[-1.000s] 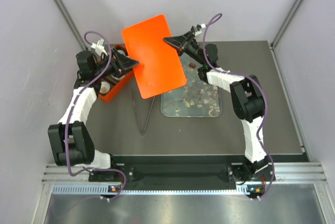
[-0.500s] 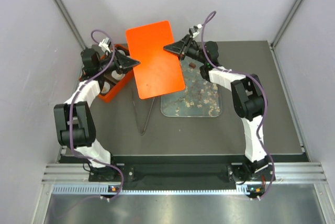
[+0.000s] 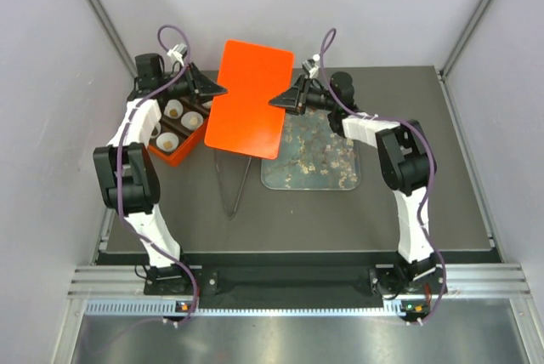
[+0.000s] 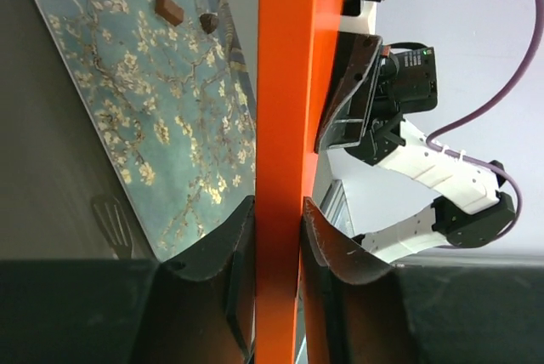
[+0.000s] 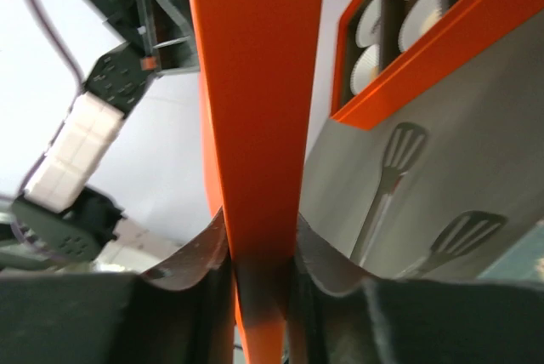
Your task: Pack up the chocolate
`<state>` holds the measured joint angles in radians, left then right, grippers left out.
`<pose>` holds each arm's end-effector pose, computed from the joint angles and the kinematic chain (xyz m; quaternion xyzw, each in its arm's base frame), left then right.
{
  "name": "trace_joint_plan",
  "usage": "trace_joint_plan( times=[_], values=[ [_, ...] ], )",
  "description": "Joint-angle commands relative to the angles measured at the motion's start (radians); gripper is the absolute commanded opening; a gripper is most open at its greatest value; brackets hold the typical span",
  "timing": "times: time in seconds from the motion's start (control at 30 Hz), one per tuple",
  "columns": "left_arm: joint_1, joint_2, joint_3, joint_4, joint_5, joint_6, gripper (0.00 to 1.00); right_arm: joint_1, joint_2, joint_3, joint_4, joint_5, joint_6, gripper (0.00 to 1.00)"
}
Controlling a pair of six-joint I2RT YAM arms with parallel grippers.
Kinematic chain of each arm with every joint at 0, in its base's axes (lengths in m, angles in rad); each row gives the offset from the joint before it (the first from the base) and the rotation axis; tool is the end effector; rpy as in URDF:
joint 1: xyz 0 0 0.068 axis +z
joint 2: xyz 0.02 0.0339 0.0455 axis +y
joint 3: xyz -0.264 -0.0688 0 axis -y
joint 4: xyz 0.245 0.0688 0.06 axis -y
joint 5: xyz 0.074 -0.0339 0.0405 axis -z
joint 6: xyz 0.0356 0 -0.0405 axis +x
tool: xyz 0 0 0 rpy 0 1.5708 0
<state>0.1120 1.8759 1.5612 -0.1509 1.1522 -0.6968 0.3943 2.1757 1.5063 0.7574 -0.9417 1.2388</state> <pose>0.4308 0.0157 0.3068 -0.0180 0.7687 -0.5709 0.2878 0.4451 0.2164 0.2340 -0.0585 0.6861 0.6888 0.2268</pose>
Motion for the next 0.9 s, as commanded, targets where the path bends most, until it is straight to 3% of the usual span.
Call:
trace_joint_plan(
  times=[0.0,0.13,0.2,0.27,0.37,0.47,0.57,0.87],
  values=[
    [0.011,0.034,0.103,-0.117,-0.062,0.095,0.12,0.0,-0.083,-0.017,0.065,-0.029,-0.018,0.16],
    [0.037,0.042,0.201,-0.219,-0.228,0.114,0.34,0.029,-0.059,-0.028,0.253,0.04,0.118,0.05],
    [0.075,0.039,0.259,-0.386,-0.493,0.146,0.48,0.055,-0.039,-0.024,0.377,0.102,0.206,0.0],
    [0.115,0.025,0.319,-0.464,-0.618,0.151,0.53,0.086,-0.021,-0.003,0.404,0.145,0.237,0.0],
    [0.152,-0.043,0.329,-0.466,-0.771,0.117,0.65,0.127,-0.007,0.054,0.311,0.254,0.187,0.0],
    [0.152,-0.073,0.335,-0.486,-0.801,0.154,0.67,0.169,0.031,0.1,0.257,0.332,0.159,0.0],
    [0.152,-0.116,0.344,-0.53,-0.835,0.181,0.68,0.213,0.09,0.163,0.241,0.513,0.191,0.0],
    [0.109,-0.244,0.198,-0.506,-0.896,0.206,0.68,0.376,0.328,0.498,0.119,0.816,0.147,0.0]
  ],
)
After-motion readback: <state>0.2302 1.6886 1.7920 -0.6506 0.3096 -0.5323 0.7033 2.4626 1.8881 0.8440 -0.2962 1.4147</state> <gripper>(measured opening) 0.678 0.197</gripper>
